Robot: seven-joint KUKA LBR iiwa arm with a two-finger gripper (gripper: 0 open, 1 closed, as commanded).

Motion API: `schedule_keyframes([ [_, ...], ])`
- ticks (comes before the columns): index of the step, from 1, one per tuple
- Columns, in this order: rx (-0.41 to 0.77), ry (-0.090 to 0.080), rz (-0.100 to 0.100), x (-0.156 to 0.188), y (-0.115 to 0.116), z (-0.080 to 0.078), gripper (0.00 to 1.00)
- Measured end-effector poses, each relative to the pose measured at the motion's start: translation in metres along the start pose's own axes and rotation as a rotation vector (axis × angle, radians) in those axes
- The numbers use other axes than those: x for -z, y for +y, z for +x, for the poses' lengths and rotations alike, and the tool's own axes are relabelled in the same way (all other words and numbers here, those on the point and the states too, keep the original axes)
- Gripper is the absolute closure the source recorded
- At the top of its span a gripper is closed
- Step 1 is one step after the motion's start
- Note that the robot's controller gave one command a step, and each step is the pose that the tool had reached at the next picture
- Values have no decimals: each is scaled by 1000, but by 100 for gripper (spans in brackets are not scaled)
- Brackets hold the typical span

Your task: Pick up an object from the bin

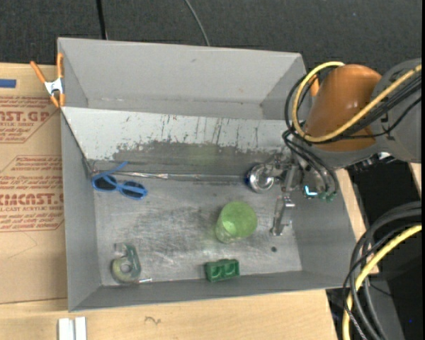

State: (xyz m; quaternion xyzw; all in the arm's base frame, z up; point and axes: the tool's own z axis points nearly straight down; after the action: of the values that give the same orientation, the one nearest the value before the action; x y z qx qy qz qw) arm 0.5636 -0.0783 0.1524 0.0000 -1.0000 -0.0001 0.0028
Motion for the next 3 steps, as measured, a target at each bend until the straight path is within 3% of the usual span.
schedule_keyframes([
  [1, 144, -13, 2, -82, 41, 6, 0],
  [2, 200, -15, 0, -80, 113, -18, 0],
  [3, -6, -12, -3, 29, 164, 35, 0],
])
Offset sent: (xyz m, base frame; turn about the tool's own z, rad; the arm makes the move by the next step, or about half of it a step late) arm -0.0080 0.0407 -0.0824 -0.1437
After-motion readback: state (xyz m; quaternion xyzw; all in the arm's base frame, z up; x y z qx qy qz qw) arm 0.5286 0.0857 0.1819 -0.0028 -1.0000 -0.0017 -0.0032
